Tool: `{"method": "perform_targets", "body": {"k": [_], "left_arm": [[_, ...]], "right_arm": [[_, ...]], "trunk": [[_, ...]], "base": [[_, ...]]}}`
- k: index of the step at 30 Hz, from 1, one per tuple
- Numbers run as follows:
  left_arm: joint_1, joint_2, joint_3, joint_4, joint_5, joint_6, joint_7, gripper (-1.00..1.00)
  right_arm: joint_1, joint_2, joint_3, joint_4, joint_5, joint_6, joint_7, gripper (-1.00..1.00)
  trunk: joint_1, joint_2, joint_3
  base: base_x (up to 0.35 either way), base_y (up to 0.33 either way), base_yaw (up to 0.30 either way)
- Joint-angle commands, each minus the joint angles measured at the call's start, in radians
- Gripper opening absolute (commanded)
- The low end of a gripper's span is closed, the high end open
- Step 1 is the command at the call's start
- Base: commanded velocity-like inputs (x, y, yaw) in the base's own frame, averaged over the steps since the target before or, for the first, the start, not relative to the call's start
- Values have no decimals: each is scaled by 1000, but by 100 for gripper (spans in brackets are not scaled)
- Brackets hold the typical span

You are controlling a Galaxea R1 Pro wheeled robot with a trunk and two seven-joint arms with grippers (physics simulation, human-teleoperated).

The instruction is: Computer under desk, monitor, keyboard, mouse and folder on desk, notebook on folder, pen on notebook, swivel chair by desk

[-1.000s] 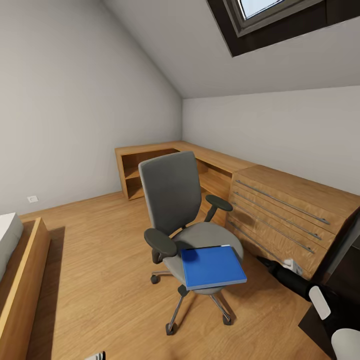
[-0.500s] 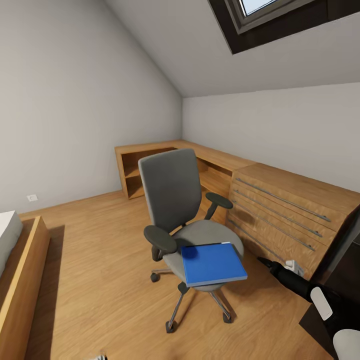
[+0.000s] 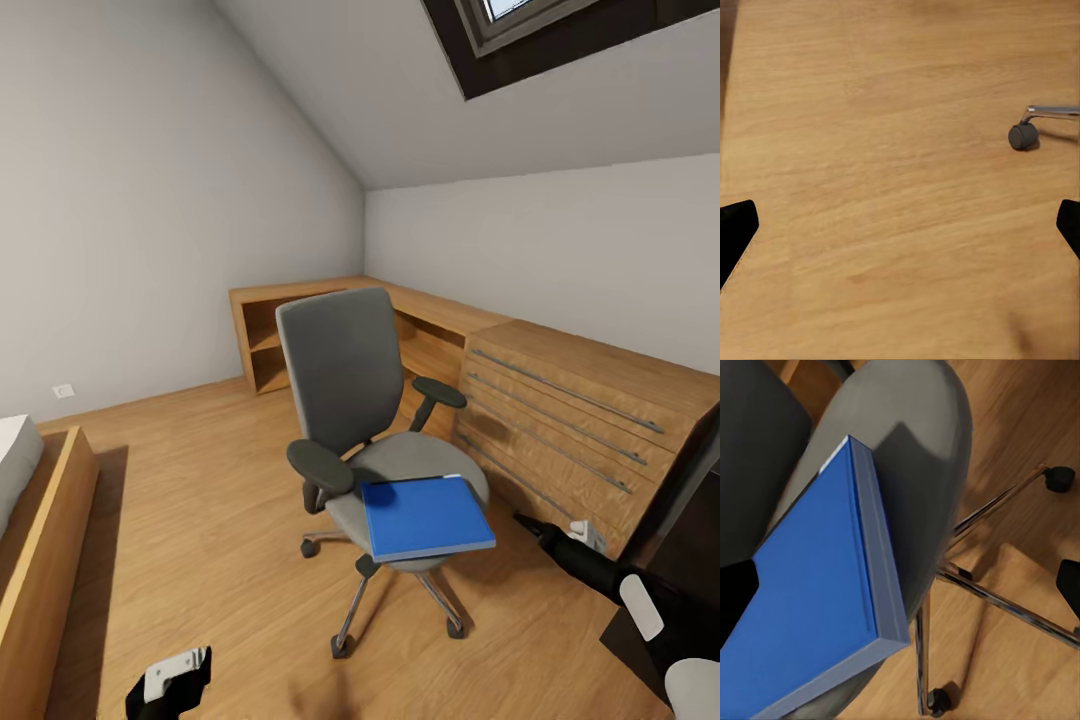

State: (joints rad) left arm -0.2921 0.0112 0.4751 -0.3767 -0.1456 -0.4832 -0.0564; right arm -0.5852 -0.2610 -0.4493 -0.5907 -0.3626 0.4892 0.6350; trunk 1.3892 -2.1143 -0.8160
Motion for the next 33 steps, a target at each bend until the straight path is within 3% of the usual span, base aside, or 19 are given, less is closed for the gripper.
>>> {"method": "perform_targets", "body": {"k": [1,3,7,11,17,28,33], "left_arm": [[-1,-10,9,-63,-8,54,-8,100],[-1,-28,10,-169,-8,155,-9,100],[-1,-72,11,-394,-5,427,-12,100],[-1,-88,16,-411,19,498,-30,100],[-1,-85,24,-353,72,483,-70,100],[-1,-83,26,-267,80,313,-70,100],[-1,-79,27,-234,80,283,-70,100]], "right_arm": [[-1,1,-3,0,-6,8,2,100],[-1,2,-3,0,-6,8,2,100],[-1,3,-3,0,-6,8,2,100],[-1,4,-3,5,-6,8,4,100],[-1,4,-3,15,-7,9,69,100],[-1,4,-3,32,-7,43,165,100],[-1,4,-3,45,-7,46,172,100]], "trunk": [[4,-8,-4],[11,-22,-10],[27,-50,-23],[42,-78,-36],[65,-120,-54],[65,-120,-54],[65,-120,-54]], "base": [[0,0,0],[0,0,0],[0,0,0],[0,0,0],[0,0,0],[0,0,0],[0,0,0]]}}
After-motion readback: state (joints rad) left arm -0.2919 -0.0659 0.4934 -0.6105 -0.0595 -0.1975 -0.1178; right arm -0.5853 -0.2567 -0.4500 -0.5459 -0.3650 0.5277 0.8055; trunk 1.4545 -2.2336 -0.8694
